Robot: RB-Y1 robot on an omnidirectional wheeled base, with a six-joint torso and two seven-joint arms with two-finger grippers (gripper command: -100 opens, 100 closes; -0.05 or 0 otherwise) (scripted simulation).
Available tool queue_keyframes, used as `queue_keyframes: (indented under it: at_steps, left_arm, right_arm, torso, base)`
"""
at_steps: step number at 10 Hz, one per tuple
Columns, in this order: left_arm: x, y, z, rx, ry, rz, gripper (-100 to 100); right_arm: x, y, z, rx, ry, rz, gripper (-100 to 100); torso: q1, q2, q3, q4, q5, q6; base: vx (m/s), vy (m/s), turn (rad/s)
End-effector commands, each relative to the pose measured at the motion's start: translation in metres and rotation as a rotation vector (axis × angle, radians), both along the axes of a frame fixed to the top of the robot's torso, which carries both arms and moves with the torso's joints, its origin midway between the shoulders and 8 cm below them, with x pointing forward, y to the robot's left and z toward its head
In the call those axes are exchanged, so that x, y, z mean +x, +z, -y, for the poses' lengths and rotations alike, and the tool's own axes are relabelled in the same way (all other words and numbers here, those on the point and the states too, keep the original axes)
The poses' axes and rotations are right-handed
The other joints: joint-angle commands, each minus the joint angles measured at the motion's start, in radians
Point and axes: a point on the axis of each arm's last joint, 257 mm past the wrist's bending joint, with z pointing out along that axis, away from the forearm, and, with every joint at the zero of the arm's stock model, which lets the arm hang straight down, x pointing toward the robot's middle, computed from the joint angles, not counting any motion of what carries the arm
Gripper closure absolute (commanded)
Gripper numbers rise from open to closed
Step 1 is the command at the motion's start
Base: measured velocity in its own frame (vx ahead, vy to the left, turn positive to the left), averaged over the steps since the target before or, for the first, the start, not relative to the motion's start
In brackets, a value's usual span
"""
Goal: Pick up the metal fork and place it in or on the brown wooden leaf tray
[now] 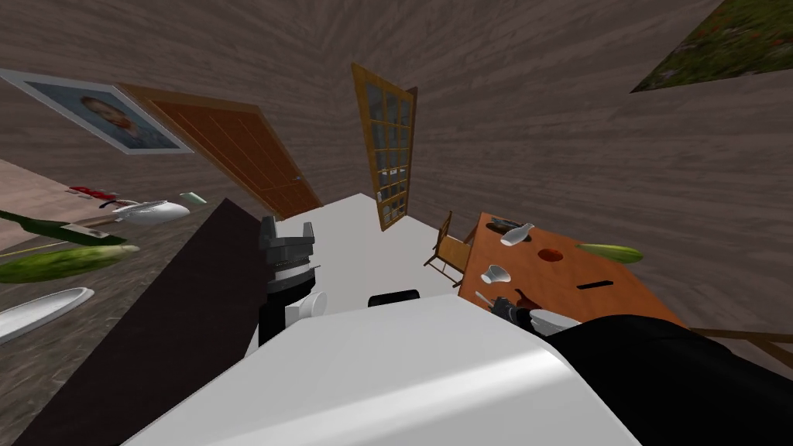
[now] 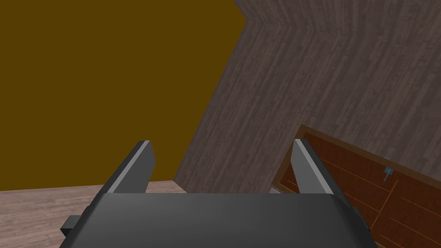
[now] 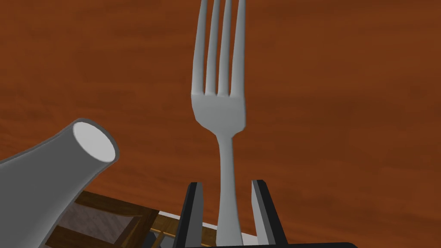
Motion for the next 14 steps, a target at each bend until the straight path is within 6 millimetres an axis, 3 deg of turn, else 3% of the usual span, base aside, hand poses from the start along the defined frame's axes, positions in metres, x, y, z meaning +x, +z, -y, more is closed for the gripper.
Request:
queue_keyframes:
  at_steps: [1,6,10,14]
  left_arm:
    - [0.000,0.000,0.000,0.000,0.000,0.000,0]
    - [0.000,0.000,0.000,0.000,0.000,0.000,0]
    - [0.000,0.000,0.000,0.000,0.000,0.000,0]
    - [0.000,0.000,0.000,0.000,0.000,0.000,0]
  right_arm:
    - [0.001,0.004,0.013,0.003,-0.025,0.000,100]
    - [-0.001,0.022,0.057,0.005,-0.144,0.018,100]
    - [-0.016,0.036,0.093,0.001,-0.243,0.019,100]
    - [-0.033,0.043,0.112,0.000,-0.293,0.003,100]
  torso:
    - [0.000,0.000,0.000,0.000,0.000,0.000]
    - [-0.001,-0.004,-0.002,0.000,0.000,-0.001]
    - [-0.007,-0.003,-0.001,0.000,-0.001,-0.001]
    - [-0.006,-0.008,-0.004,-0.001,-0.001,-0.001]
  base:
    - [-0.206,0.027,0.109]
    - [-0.163,-0.003,0.167]
    - [-0.178,-0.098,0.240]
    - [-0.140,-0.081,0.204]
